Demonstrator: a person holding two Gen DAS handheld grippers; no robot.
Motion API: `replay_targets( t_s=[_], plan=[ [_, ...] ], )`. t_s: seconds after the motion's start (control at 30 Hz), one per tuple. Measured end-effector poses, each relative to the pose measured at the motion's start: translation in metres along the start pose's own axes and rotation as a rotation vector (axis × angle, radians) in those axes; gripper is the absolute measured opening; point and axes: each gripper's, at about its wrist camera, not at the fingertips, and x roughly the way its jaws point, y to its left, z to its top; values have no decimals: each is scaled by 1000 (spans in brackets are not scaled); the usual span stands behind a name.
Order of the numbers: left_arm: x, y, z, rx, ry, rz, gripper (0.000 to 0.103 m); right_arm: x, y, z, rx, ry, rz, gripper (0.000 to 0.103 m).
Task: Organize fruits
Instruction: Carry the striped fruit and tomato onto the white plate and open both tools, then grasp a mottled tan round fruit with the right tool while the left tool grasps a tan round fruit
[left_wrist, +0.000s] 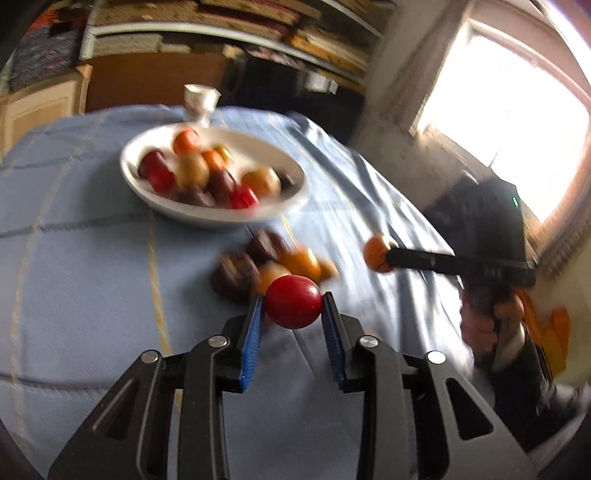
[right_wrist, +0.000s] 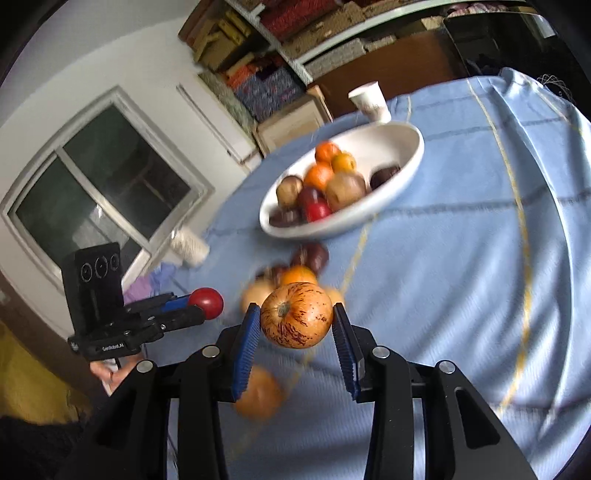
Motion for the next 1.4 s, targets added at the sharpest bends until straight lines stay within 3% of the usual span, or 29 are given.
replay_targets(
  t_s=[0.1,0.23,0.33,0.4,0.47,0.5,0.53,0.77,0.9,0.97,1.17,1.4],
  plan=[
    [7,15,37,-47,-34,51,31,15,2,24,-2,-46,-37,40],
    [31,21,75,-20,-49,164,31,40,-7,54,23,-91,-61,40],
    [54,25,95,-13,-40,192,31,53,-15,70,39,-119,-72,41],
    [66,22,103,2,-40,223,32,60,-20,81,48,-139,-79,48],
    [72,21,109,-2,-56,280,57,62,-25,89,64,-171,-80,60],
    [67,20,109,-14,-81,302,81,61,-26,90,70,-175,-75,60],
    [60,19,107,-27,-115,311,92,60,-26,92,71,-172,-66,60],
    [1,12,67,-42,-199,387,98,32,11,62,-116,-140,-123,60],
    [-8,25,30,-103,-160,452,98,29,22,25,-193,-84,-205,61],
    [-10,30,19,-138,-130,446,98,30,24,16,-210,-54,-226,61],
    [-23,43,0,-233,-109,367,98,16,48,-19,-298,17,-140,64],
    [-27,44,-2,-221,-128,447,98,28,67,-42,-363,126,-106,68]
  ],
)
